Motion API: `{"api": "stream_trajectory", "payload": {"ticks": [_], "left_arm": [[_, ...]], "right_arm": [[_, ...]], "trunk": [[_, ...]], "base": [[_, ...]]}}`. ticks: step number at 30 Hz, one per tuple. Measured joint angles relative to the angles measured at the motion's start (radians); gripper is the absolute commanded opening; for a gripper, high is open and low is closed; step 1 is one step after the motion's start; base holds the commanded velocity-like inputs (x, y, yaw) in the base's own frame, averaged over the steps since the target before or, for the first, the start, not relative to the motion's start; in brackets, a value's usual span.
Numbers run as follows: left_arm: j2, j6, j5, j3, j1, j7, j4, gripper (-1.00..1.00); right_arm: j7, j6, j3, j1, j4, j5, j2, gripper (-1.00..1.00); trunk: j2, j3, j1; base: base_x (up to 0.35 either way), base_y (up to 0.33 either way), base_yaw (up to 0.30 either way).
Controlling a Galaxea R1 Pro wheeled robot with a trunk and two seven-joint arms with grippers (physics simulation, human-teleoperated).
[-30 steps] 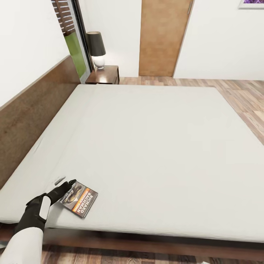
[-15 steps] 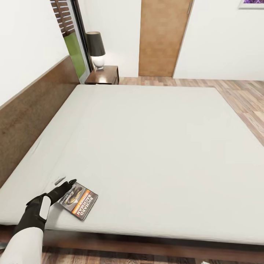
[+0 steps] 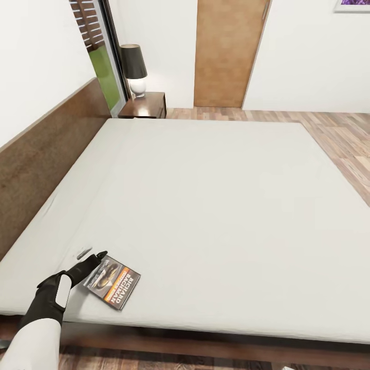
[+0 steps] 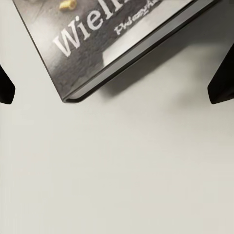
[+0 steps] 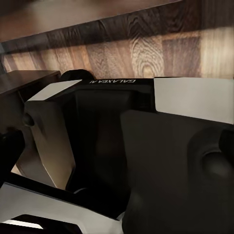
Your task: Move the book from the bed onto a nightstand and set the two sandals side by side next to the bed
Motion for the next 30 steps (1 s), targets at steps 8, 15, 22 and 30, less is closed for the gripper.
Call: {"api": "stream_trajectory", "payload": {"ticks": [8,15,22,30], "left_arm": [[0.000,0.000,0.000,0.000,0.000,0.000,0.000,1.00],[0.000,0.000,0.000,0.000,0.000,0.000,0.000,1.00],[0.000,0.000,0.000,0.000,0.000,0.000,0.000,1.00],[0.000,0.000,0.001,0.000,0.000,0.000,0.000,1.00]], "right_arm": [[0.000,0.000,0.000,0.000,0.000,0.000,0.000,1.00],[0.001,0.000,0.000,0.000,0.000,0.000,0.000,1.00],[0.002,0.000,0.000,0.000,0.000,0.000,0.001,1.00],[0.000,0.000,0.000,0.000,0.000,0.000,0.000,1.00]], "trunk": [[0.000,0.000,0.000],[0.000,0.000,0.000],[0.000,0.000,0.000],[0.000,0.000,0.000]], "base": [[0.000,0.000,0.000],[0.000,0.000,0.000],[0.000,0.000,0.000],[0.000,0.000,0.000]]}}
